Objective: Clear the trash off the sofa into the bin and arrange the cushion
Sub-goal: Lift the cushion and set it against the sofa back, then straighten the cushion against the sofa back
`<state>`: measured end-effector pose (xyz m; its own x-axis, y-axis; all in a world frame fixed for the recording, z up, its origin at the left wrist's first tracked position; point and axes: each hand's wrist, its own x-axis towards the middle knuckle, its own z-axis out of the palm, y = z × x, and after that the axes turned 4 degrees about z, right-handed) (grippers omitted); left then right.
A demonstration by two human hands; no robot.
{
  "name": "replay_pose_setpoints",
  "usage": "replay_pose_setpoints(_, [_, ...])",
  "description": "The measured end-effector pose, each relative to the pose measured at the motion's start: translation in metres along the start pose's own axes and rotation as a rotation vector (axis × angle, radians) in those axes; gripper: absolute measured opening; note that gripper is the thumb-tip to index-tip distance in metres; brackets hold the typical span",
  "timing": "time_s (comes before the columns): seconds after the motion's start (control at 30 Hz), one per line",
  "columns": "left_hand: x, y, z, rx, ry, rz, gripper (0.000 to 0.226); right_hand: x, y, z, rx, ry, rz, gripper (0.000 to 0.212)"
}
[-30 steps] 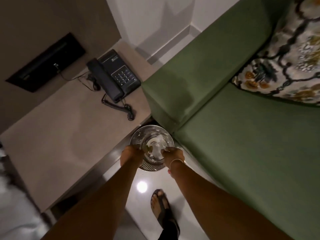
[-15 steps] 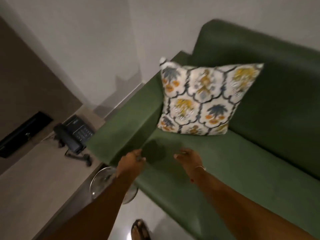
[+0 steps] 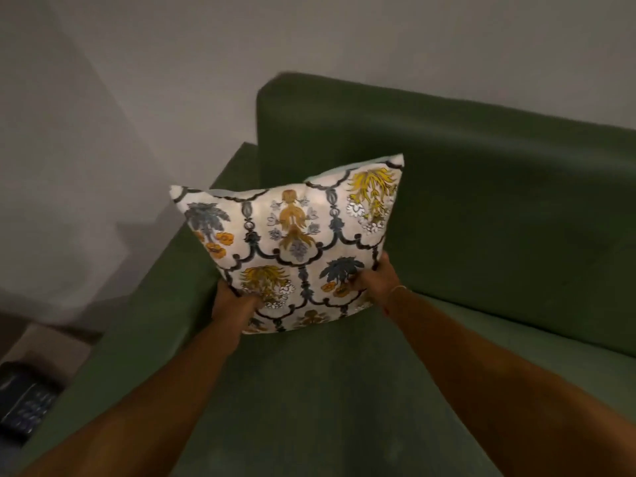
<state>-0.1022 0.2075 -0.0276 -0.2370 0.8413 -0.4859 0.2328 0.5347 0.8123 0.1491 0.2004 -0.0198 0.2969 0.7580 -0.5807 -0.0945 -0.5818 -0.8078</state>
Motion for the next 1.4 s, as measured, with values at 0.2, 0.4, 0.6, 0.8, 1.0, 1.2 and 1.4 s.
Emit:
replay_pose_setpoints(0.2, [-0.018, 0.01, 0.034, -0.034, 0.014, 0.112, 0.078, -0.038, 0.03, -0.037, 0.162, 0.144, -0.097, 0.07])
replay_pose_setpoints(0.4, [-0.038, 0.041, 0.105, 0.011, -0.241, 0.14, 0.073, -0.061, 0.047, -0.11, 0.335, 0.341, -0.094, 0.068])
replay_pose_setpoints(0.6, [-0.047, 0.035, 0.12, 0.165, -0.209, 0.158, 0.074, -0.041, 0.061, -0.127, 0.251, 0.22, -0.1, 0.083])
replay_pose_setpoints(0.8, [-0.13, 0.032, 0.154, 0.338, -0.307, -0.244, 0.024, -0.068, 0.093, -0.181, 0.254, 0.261, -0.001, 0.095])
replay_pose_setpoints(1.0, [-0.256, 0.017, 0.336, 0.398, -0.755, 0.082, 0.031, -0.141, 0.155, -0.339, 0.406, 0.546, 0.07, 0.087])
replay_pose_setpoints(1.2, [-0.37, 0.015, 0.541, 0.705, -0.947, 0.483, 0.089, -0.223, 0.221, -0.549, 0.43, 0.978, 0.124, 0.094])
replay_pose_setpoints(1.4, [-0.429, 0.045, 0.673, 0.74, -0.965, 0.5, 0.095, -0.248, 0.252, -0.681, 0.642, 1.075, -0.005, 0.108])
